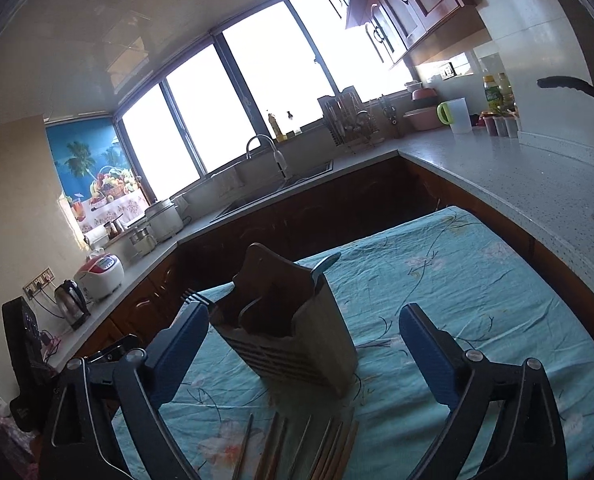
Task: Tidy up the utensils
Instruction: 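Open both grippers to release fork and spoon, then withdraw, then grasp a metal chopstick with the left gripper while the right gripper grasps a wooden chopstick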
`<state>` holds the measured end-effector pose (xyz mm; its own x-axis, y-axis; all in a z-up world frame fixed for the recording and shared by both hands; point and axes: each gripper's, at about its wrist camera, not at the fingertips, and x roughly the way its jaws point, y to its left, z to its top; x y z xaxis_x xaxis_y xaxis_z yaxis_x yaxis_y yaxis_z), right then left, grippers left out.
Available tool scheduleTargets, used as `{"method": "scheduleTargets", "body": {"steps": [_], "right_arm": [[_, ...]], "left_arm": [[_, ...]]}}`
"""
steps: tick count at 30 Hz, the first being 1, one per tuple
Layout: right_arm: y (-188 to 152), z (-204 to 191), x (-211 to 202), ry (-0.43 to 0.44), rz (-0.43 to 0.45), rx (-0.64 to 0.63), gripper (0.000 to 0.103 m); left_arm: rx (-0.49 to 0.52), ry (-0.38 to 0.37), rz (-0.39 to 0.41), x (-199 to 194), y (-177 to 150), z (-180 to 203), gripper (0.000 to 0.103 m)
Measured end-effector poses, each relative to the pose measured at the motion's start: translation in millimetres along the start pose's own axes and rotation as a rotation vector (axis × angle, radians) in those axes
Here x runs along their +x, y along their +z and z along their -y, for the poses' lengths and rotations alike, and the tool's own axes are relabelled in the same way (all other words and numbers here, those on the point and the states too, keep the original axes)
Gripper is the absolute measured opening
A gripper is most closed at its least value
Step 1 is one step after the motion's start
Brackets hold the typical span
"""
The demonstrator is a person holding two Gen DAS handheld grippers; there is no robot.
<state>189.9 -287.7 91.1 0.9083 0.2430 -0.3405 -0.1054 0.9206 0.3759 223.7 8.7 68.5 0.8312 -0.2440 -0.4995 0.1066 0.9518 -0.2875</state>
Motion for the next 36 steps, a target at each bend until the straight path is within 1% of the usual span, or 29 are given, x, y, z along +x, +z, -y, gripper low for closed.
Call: {"method": "scheduleTargets", "body": {"steps": [5,9,16,19,22,27,36], "right_arm": [[-23,-2,-34,-0.014,0.016,-0.014,0.101],[-44,-1,-56,-0.023,0.008,-0.007,0.101],[-69,0,-74,-0.055,-0.033,-0.037,0.101],[-81,0,-80,-0.064,-0.048,-0.049,0.101],[-89,0,-81,-0.063,-0.07,-0.049,0.101],[-93,1,-79,-0.07,-0.089,-0.048,0.101],[-93,-1,-58,-0.074,-0.145,-0.042,0.101]], "left_arm": [[-0.024,0.009,-0.019,-25,-27,-11,0.083],[-0.041,0.035,-0.039,-39,-46,-20,0.083],[-0.077,0.065,-0.099,-53,-75,-32,0.083],[-0.088,0.063,-0.127,-54,-84,-34,0.083],[-0.077,0.072,-0.146,-55,-91,-32,0.083],[-0.059,0.061,-0.17,-52,-94,-23,0.083],[-0.042,0.053,-0.215,-35,-91,-14,0.083]]}}
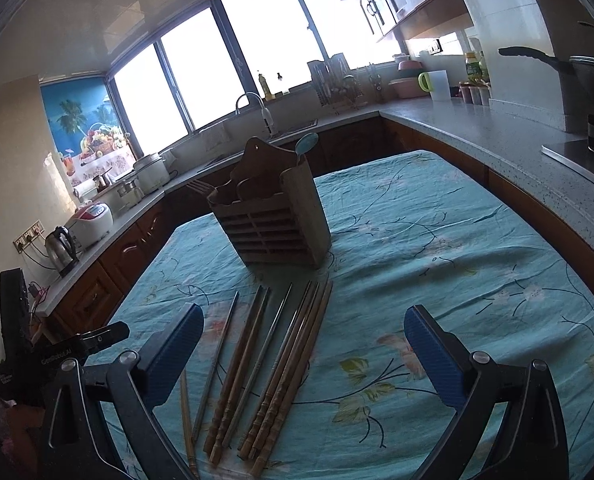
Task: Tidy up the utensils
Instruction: 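Grasp a metal chopstick with the left gripper while the right gripper grasps a wooden chopstick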
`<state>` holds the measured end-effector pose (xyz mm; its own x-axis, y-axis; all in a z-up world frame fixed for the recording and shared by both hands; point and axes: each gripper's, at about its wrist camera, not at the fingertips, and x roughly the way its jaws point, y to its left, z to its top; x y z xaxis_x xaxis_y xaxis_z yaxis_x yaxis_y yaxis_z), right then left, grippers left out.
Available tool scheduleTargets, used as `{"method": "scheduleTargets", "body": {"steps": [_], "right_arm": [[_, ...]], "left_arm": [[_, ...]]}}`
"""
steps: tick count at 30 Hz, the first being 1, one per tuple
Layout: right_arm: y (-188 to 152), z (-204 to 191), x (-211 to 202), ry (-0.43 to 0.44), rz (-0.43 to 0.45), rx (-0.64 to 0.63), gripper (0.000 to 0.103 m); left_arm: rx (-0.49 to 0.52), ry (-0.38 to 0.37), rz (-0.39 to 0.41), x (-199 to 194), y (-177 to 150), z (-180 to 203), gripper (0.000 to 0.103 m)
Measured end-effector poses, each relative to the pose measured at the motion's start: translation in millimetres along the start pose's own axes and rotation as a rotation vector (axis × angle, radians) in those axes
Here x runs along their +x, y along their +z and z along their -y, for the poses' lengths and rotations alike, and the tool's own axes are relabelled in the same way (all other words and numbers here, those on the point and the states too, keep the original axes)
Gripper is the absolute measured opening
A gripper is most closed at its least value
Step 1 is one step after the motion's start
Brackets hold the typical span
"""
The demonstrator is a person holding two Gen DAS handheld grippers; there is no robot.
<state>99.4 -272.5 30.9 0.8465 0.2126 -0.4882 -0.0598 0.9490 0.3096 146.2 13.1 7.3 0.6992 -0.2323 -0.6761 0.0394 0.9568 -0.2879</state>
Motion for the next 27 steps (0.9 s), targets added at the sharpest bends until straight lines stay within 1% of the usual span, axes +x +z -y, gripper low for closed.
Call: {"method": "scheduleTargets", "body": {"steps": [5,8,10,12,13,14,15,16,18,19,21,23,25,27], "right_arm": [[4,2,12,-0.002,-0.026,0.013,0.101],[7,3,24,-0.002,-0.06,0.02,0.1],[8,4,33,-0.001,-0.083,0.025,0.094],[9,4,44,-0.007,-0.117,0.029,0.084],[8,4,50,-0.007,-0.135,0.032,0.081],[8,5,56,-0.01,-0.155,0.036,0.075],[7,4,63,-0.016,-0.175,0.038,0.069],[6,4,71,-0.022,-0.197,0.037,0.066],[5,6,84,-0.036,-0.232,0.046,0.051],[5,7,90,-0.042,-0.248,0.05,0.049],[4,10,102,-0.061,-0.27,0.055,0.041],[5,12,111,-0.068,-0.287,0.062,0.037],[5,14,121,-0.083,-0.304,0.055,0.034],[5,16,131,-0.093,-0.323,0.054,0.028]], "left_arm": [[-0.007,0.003,-0.038,15,7,2,0.083],[-0.001,0.003,-0.065,26,11,5,0.083],[0.01,0.011,-0.083,34,13,9,0.083],[0.036,0.014,-0.102,44,15,15,0.082],[0.047,0.019,-0.112,49,16,19,0.081],[0.057,0.02,-0.121,54,18,22,0.081],[0.067,0.015,-0.132,59,20,26,0.078],[0.076,0.012,-0.142,64,22,29,0.074],[0.091,0.01,-0.164,76,26,35,0.068],[0.095,0.007,-0.172,81,27,37,0.065],[0.093,0.004,-0.187,92,31,39,0.06],[0.093,0.001,-0.201,103,33,40,0.056],[0.1,0.01,-0.217,113,35,41,0.05],[0.105,0.01,-0.233,123,36,42,0.046]]}}
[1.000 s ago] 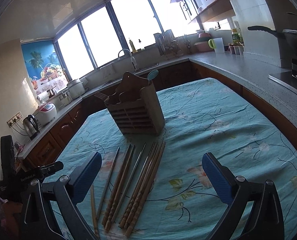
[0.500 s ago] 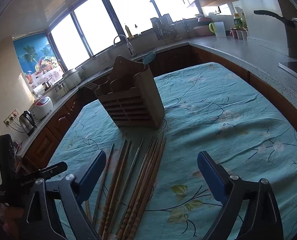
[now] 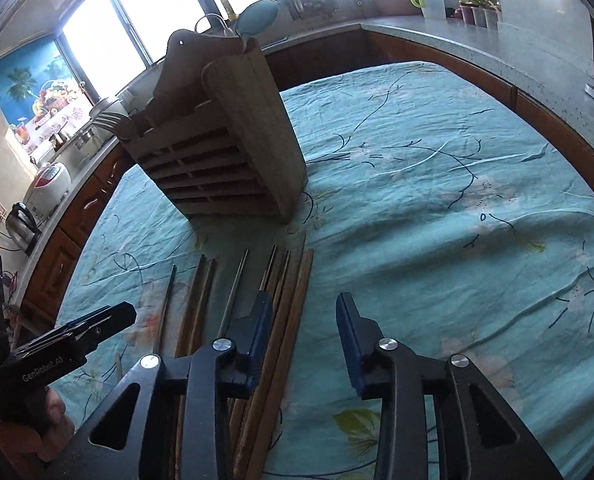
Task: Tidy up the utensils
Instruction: 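Grasp a metal chopstick with the left gripper while the right gripper grasps a wooden chopstick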
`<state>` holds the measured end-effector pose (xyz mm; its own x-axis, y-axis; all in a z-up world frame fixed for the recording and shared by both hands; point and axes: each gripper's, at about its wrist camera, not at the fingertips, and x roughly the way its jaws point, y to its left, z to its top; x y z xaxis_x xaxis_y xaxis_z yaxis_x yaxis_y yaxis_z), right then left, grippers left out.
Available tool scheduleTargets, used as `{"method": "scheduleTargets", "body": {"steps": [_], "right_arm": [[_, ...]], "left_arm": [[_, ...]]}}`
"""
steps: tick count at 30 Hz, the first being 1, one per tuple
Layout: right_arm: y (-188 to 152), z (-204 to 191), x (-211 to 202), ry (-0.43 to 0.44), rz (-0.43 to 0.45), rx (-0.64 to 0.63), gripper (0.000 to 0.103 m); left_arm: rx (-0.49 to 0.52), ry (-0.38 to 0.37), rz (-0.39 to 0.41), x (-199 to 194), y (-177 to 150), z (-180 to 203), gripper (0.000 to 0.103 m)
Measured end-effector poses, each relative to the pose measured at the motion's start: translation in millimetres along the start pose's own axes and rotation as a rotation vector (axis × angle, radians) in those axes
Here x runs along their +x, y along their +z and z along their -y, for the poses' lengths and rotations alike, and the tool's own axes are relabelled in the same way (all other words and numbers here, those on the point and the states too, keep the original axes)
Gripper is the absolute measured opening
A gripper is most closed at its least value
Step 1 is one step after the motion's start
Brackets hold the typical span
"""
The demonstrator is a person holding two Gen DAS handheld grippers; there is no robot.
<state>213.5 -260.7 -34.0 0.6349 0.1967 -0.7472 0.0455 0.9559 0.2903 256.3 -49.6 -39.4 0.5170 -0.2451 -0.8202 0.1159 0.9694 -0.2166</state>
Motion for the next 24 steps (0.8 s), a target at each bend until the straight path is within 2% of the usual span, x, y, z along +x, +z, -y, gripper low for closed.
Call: {"method": "scheduleTargets", "body": {"steps": [5,8,12,14,17,18,21,24], "right_arm": [[6,-2,21,-0.022,-0.041,-0.021,0.018],[9,-8,25,-0.057,-0.044,-0.068,0.015],[11,-13,30,-0.084,-0.052,-0.104,0.014],[10,-20,33,-0.117,-0.043,-0.151,0.014],[9,-25,37,-0.146,-0.03,-0.189,0.014],[10,-24,37,-0.137,-0.028,-0.183,0.011],[11,-17,34,-0.092,-0.032,-0.132,0.006],[11,-11,24,-0.032,-0.023,-0.075,0.005]], "left_arm": [[0.019,0.015,-0.031,20,6,2,0.038],[0.055,0.04,-0.019,24,9,8,0.036],[0.091,0.058,-0.017,28,11,18,0.035],[0.122,0.081,-0.009,30,11,24,0.03],[0.157,0.101,0.003,31,10,31,0.013],[0.15,0.091,0.0,30,10,29,0.007],[0.103,0.041,-0.006,28,12,21,0.006],[0.063,-0.004,-0.004,19,8,12,0.004]]}}
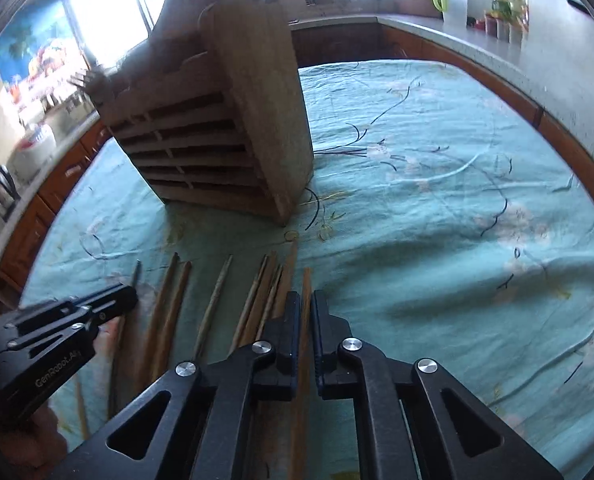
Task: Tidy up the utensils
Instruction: 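Lift both chopsticks and lower them into the wooden holder, both grippers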
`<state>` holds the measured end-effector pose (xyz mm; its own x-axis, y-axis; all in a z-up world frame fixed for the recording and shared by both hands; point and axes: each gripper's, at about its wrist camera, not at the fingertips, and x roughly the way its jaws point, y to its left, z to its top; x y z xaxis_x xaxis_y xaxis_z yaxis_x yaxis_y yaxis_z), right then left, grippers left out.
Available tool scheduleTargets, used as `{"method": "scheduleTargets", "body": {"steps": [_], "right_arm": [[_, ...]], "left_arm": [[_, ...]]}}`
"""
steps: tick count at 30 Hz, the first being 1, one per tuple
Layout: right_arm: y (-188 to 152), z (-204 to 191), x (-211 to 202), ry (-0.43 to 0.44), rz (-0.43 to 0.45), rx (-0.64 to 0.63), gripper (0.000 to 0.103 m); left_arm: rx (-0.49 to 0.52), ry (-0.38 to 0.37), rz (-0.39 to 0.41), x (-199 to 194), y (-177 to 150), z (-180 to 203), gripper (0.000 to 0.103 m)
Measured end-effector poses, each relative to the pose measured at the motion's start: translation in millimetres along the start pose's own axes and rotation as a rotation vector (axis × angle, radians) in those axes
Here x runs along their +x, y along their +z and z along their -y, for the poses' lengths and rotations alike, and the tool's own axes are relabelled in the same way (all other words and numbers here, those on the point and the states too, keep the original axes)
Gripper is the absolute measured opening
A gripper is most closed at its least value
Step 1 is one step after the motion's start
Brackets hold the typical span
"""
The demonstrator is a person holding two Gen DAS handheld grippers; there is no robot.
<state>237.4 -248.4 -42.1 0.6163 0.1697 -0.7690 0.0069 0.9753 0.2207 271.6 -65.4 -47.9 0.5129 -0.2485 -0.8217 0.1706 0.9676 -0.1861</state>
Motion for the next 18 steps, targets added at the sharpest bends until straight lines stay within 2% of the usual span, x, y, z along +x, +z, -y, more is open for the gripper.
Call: {"method": "scheduleTargets", "body": {"steps": [6,10,18], "right_arm": [[-3,5,-44,0.086,0.071,0.045,0.005],[-4,4,-75,0.114,0.128,0.047,0.005],[-5,-4,-133,0.146,0.241,0.027,0.005]], "left_arm": [[-0.037,-0.099,0.064,-44,-17,-8,0.004],[-0.048,-0.152,0.119,-80,-26,-13,0.004],[-0.029,-0.198,0.232,-139,-25,-6,0.004]]}}
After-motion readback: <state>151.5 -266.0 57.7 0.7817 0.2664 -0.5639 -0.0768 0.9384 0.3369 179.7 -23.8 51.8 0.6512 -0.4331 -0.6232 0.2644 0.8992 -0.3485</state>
